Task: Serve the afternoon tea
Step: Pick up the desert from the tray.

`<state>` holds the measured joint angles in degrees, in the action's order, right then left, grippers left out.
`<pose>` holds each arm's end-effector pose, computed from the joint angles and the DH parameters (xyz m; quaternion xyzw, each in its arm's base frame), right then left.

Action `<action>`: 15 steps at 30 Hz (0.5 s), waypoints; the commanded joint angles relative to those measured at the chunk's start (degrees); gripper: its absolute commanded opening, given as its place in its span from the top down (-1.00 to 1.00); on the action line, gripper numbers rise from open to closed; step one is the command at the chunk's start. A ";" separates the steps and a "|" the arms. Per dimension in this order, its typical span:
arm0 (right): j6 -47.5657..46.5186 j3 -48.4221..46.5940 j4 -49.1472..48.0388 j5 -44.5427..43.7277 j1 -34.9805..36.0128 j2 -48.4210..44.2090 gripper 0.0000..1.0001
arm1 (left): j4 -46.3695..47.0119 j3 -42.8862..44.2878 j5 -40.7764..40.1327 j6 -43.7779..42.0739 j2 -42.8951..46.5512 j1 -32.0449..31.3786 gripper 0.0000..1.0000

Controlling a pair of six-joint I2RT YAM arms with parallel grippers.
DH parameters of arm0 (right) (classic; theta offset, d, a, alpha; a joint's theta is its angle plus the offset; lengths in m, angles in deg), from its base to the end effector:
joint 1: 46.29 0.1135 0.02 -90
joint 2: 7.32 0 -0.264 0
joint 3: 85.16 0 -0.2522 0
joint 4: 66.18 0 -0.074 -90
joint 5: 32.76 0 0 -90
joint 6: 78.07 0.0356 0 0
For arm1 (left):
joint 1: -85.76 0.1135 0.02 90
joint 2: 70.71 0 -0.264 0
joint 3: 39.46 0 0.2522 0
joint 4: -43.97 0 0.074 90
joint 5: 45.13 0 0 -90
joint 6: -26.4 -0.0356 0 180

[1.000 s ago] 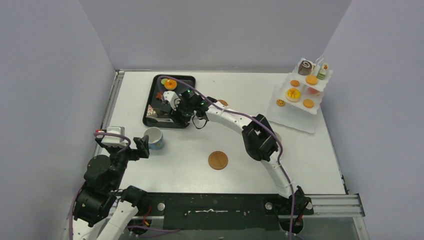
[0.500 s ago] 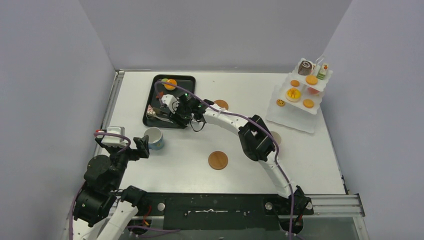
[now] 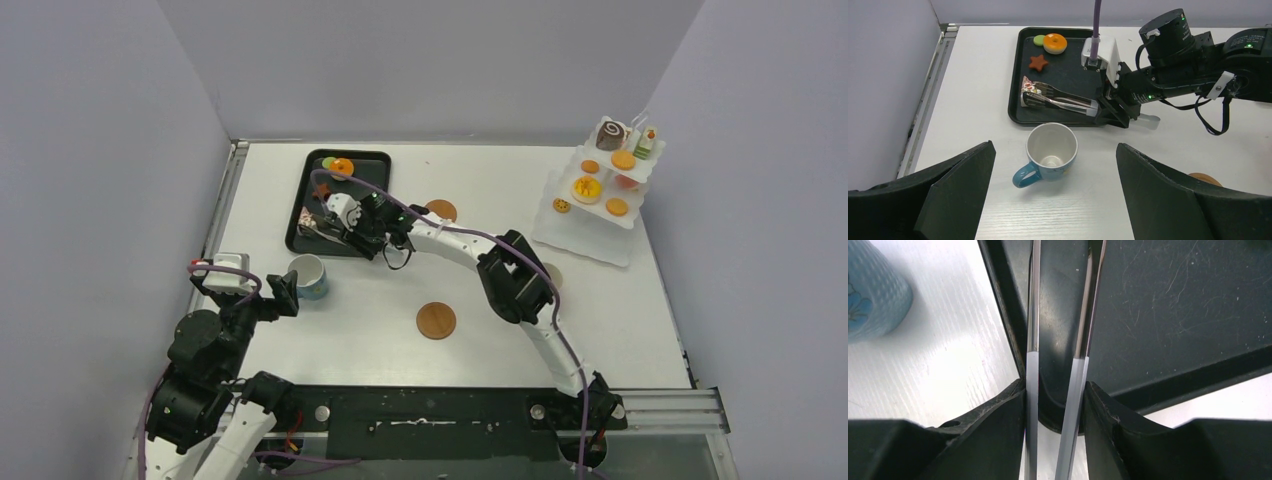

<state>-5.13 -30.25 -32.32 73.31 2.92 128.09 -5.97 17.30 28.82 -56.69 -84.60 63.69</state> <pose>0.3412 0.4105 0.1782 -0.5441 0.7340 0.2305 0.3347 0.0555 -0.0119 0.3351 0.0062 0.7477 -0.0628 0.6610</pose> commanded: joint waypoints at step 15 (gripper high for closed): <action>6.76 14.54 -7.69 -6.07 -3.71 -18.08 0.29 | 3.17 0.61 0.23 -0.15 -1.11 -0.02 -0.80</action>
<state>-1.05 -18.25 -34.40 69.42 1.39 116.99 -5.97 17.30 28.82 -56.69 -84.88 63.69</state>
